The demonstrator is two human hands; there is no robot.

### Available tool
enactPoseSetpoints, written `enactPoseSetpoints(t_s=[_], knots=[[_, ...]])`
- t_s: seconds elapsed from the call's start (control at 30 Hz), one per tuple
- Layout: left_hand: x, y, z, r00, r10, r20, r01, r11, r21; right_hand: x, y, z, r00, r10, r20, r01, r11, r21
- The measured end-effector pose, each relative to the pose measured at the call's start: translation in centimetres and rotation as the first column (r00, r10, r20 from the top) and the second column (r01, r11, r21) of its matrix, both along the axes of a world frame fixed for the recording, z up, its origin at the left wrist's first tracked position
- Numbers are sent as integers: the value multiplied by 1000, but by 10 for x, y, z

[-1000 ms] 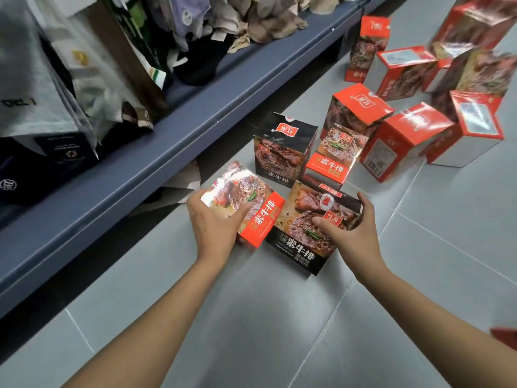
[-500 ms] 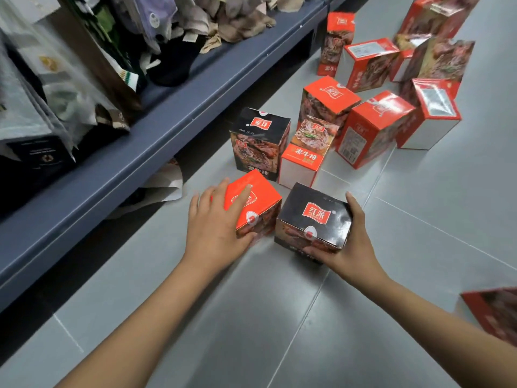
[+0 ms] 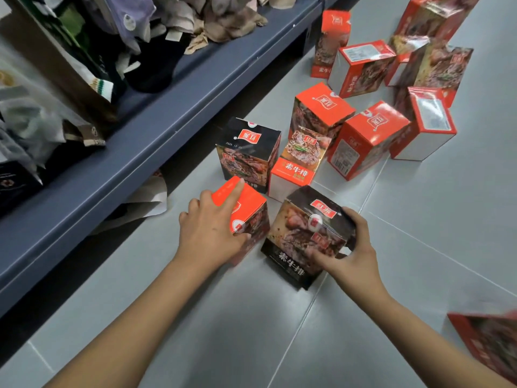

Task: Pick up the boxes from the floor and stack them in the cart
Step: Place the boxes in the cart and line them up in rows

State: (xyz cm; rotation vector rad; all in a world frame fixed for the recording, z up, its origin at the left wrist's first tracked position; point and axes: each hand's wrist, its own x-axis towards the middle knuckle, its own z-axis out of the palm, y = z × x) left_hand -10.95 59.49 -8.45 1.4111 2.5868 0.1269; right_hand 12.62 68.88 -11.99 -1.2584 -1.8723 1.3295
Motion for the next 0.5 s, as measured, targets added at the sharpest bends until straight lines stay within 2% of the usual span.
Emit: enactPoseSetpoints(t_s=[0.1, 0.23, 0.4, 0.5], knots=[[-3, 1, 21, 995, 77, 65, -76, 997, -22, -8, 5, 24, 997, 7, 77, -3, 998, -56], [-2, -10, 87, 983, 140, 115, -133, 989, -65, -16, 8, 95, 979, 69, 192, -40, 987, -153], [-3, -37, 217, 961, 219, 171, -197, 971, -138, -23, 9, 235, 966, 53, 253, -7, 984, -180], [-2, -59, 308, 936, 286, 206, -256, 953, -162, -28, 4, 335, 962, 98, 254, -49, 980, -193]])
